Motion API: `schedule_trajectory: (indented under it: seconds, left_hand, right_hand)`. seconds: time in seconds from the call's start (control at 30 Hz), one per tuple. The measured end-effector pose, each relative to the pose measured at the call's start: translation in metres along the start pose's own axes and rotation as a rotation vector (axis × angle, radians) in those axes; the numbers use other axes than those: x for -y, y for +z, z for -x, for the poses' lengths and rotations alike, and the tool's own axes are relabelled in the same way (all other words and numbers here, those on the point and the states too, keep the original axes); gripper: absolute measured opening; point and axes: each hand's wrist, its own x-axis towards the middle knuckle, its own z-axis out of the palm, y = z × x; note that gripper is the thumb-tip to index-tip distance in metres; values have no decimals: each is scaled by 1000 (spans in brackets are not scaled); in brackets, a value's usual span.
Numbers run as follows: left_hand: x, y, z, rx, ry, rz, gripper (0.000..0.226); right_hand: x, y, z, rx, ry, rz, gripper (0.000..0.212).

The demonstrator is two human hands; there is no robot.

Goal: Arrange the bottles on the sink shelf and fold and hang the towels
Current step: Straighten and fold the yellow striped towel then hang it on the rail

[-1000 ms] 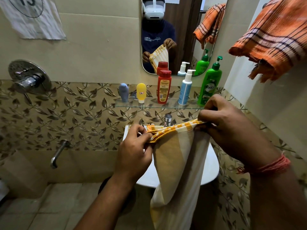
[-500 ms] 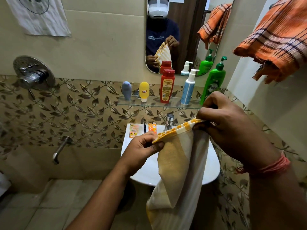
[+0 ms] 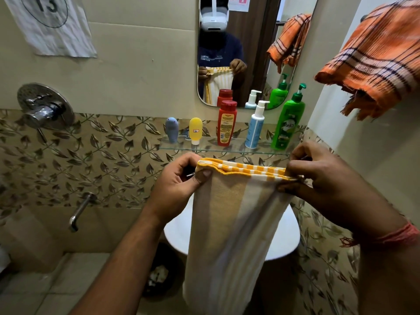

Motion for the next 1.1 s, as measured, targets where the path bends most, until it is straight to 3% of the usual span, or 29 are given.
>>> schedule_trajectory:
  seconds: [0.27,0.4,0.57,0.67,0.77,0.87,0.97,1.1]
  left_hand:
    - [-21,15,-8,-184,30,62,12]
    - [-32,15,-13,-271,49,11,11]
    - [-48,17,-22,-397,113,22,22]
    - [-55,10,-27,-444,103,112,32]
    - [-59,-1,-36,-338,33,76,40]
    - [-61,1,-42,-274,14,-3,41]
    - [-58,10,-43,-312,25,-92,40]
    - [-56,14,-40,-301,23,-88,36]
  right_hand:
    - [2,-3,-4,78,66,7,21]
    - [7,-7,-7,-63,86,-185,16]
    - [8,-13,-12,-234,130,-636,32]
    - [25,-4,-19,-504,58,-854,26]
    - [31,-3,-28,-496,-14,-791,19]
    - [18,-5,-40,-606,3,-806,19]
    - [12,-1,-43,-339,-68,-450,20]
    - [1,-17,-39,-307,-124,-899,31]
